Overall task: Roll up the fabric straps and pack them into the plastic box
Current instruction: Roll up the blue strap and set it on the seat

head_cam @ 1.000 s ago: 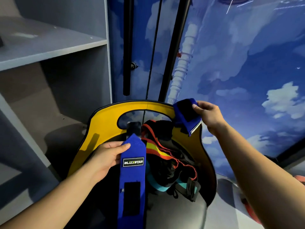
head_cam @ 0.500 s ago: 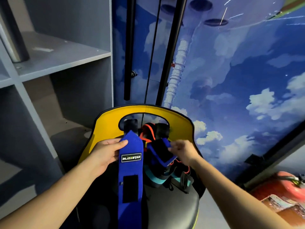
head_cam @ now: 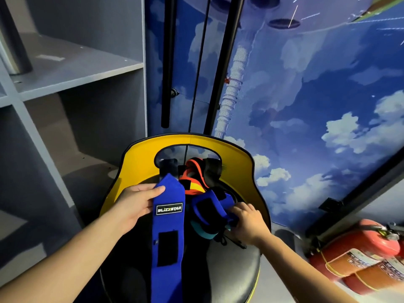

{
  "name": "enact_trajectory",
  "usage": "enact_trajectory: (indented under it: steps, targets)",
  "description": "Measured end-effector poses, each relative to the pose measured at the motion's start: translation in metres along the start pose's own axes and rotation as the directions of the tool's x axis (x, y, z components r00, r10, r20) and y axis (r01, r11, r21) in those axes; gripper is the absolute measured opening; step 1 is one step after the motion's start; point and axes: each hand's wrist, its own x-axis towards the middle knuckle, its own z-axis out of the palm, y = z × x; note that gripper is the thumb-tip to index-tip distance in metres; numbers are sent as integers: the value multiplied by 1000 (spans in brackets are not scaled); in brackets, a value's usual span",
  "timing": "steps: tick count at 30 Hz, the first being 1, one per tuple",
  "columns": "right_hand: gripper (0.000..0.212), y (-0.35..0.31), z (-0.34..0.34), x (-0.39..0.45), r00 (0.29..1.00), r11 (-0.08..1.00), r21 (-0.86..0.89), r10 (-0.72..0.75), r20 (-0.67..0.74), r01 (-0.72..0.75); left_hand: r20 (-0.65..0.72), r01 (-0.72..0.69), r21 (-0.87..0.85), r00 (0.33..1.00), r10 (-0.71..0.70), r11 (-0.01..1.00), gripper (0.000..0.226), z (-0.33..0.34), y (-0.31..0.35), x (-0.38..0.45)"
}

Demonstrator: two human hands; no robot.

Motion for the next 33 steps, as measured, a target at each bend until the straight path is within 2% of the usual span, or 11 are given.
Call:
enact_trajectory:
  steps: [3, 7, 10, 12, 14, 17, 19, 23, 27, 30, 33]
  targets:
    - [45, 12, 11, 1, 998, 992, -117, -45, -44, 40, -1, -5, 0, 1000, 5, 1000, 23, 1, 0, 0]
    - [22, 8, 15, 6, 988, 996, -62, -79, -135, 71, -3, -9, 8, 1000, 9, 1000, 24, 2, -2, -1]
    - [13, -3, -5, 10, 966, 974, 182, -91, -242, 138, 8, -13, 15, 1000, 13, 1000, 26, 3, 0, -3]
    - [9, -13, -28, 14, 972, 913, 391, -28, -231, 119, 13, -25, 19, 1000, 24, 1000, 26, 4, 3, -6]
    - [8, -26, -56, 15, 982, 763, 642, 53, -181, 77, 12, -43, 25, 999, 43, 999, 27, 6, 6, -10]
    - [10, -50, -100, 15, 987, 345, 938, 149, -64, 9, 1, -79, 12, 997, 79, 997, 26, 7, 14, -20]
    - [10, -65, -127, 13, 985, 146, 989, 174, 7, -33, -9, -105, 0, 994, 105, 994, 23, 8, 20, -29]
    - [9, -87, -164, 2, 976, -143, 987, 194, 101, -74, -44, -177, 0, 983, 177, 984, 17, 8, 33, -48]
    - [12, -109, -195, -24, 970, -350, 931, 173, 171, -102, -144, -288, 27, 947, 289, 957, 27, 7, 44, -67]
    - [10, -124, -211, -42, 970, -439, 893, 160, 185, -97, -155, -337, 62, 927, 342, 940, 18, 9, 54, -83]
    - [9, -141, -223, -55, 978, -497, 864, 125, 165, -82, -143, -368, 73, 916, 375, 927, 21, 12, 65, -97]
